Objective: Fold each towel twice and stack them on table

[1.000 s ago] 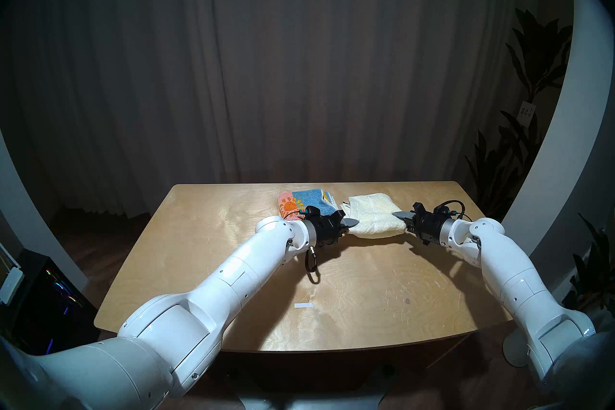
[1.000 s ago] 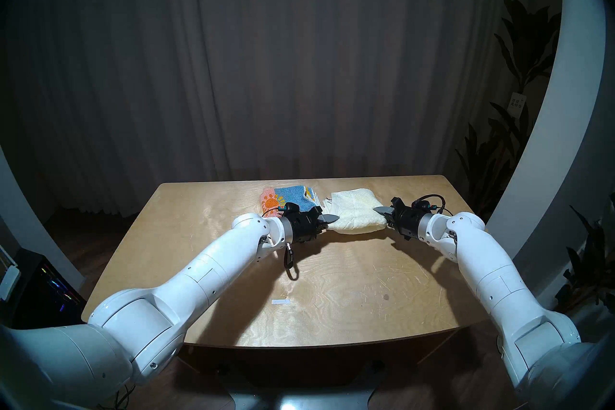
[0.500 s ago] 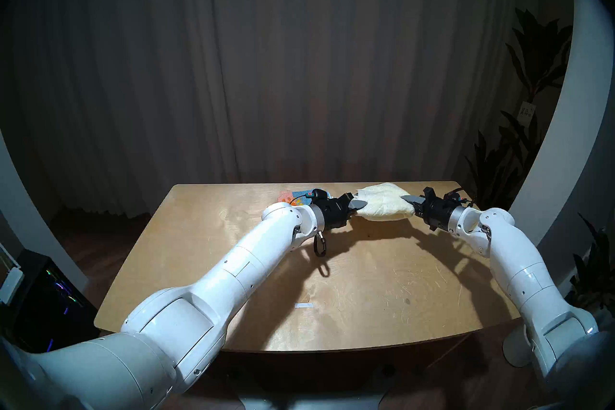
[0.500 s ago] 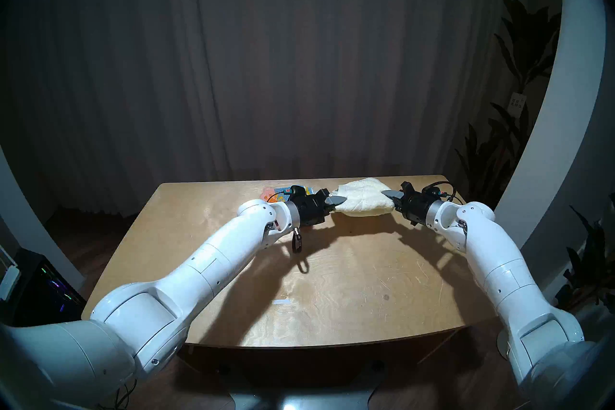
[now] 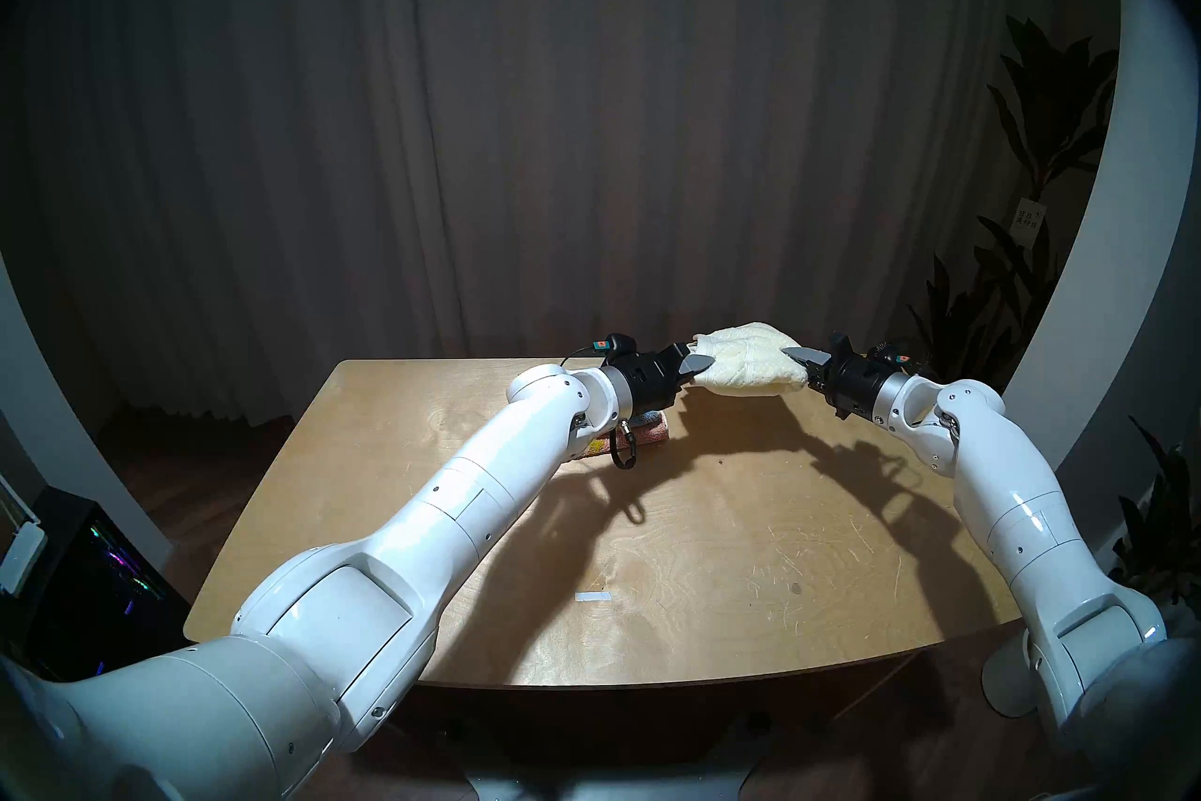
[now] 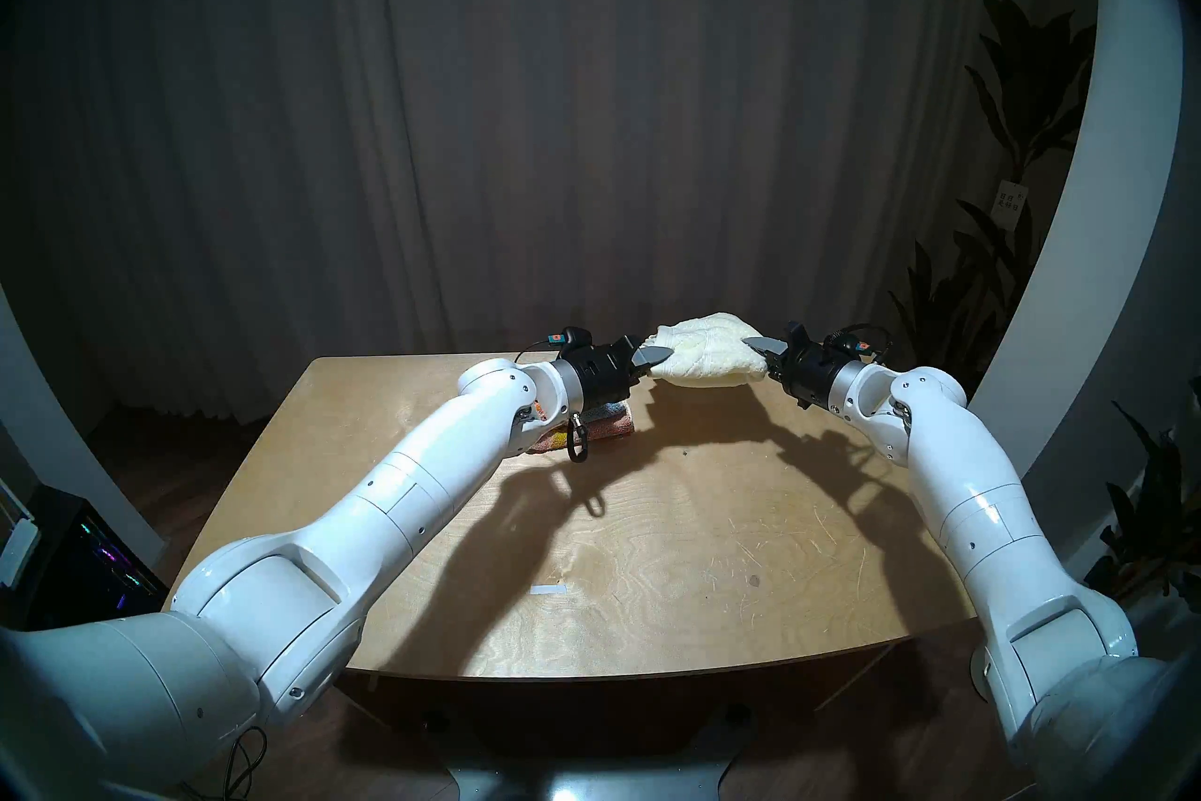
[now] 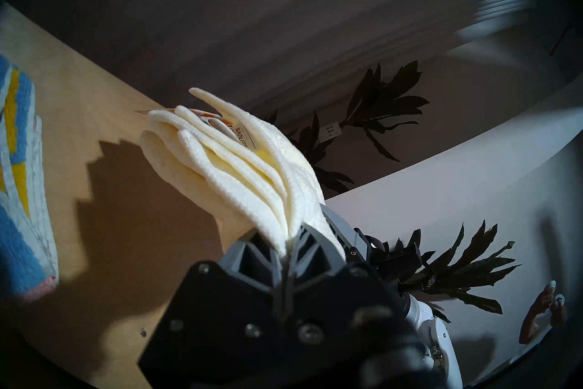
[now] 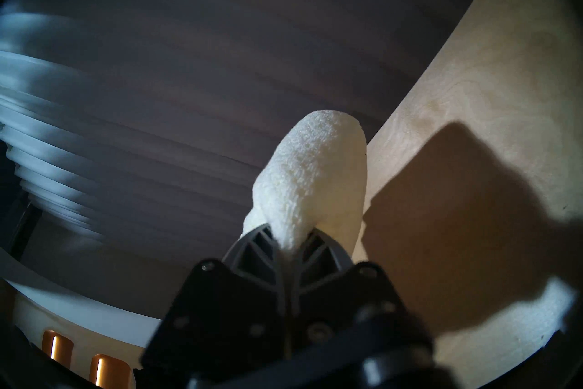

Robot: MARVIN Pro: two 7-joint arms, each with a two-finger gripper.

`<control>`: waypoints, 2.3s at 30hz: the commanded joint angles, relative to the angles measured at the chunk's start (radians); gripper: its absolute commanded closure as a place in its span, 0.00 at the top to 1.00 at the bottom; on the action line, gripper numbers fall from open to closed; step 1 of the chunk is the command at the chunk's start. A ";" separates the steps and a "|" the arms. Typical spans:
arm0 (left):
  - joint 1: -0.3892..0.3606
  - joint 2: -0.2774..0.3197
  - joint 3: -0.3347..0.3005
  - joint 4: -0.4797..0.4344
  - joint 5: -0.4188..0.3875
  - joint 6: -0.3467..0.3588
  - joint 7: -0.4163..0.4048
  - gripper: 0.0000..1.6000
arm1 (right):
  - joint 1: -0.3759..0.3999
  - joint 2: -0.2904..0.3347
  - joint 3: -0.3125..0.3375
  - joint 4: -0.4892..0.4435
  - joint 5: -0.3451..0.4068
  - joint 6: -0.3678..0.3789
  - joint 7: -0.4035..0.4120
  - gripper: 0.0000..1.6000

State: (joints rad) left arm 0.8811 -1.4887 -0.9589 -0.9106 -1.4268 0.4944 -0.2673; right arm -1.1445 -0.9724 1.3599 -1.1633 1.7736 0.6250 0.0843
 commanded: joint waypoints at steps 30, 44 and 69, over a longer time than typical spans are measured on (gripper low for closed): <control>0.280 0.251 -0.176 -0.430 0.035 -0.200 0.159 0.00 | 0.253 -0.223 -0.251 0.140 -0.188 -0.050 0.058 0.00; 0.349 0.251 -0.185 -0.425 0.062 -0.247 0.231 0.00 | 0.326 -0.279 -0.357 0.304 -0.308 -0.087 0.168 0.00; 0.339 0.237 -0.156 -0.372 0.105 -0.225 0.296 0.00 | 0.315 -0.253 -0.372 0.296 -0.362 -0.082 0.175 0.90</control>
State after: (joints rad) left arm 1.2345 -1.2601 -1.1152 -1.2705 -1.3284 0.2616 0.0219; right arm -0.8255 -1.2625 0.9695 -0.8040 1.4032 0.5374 0.2562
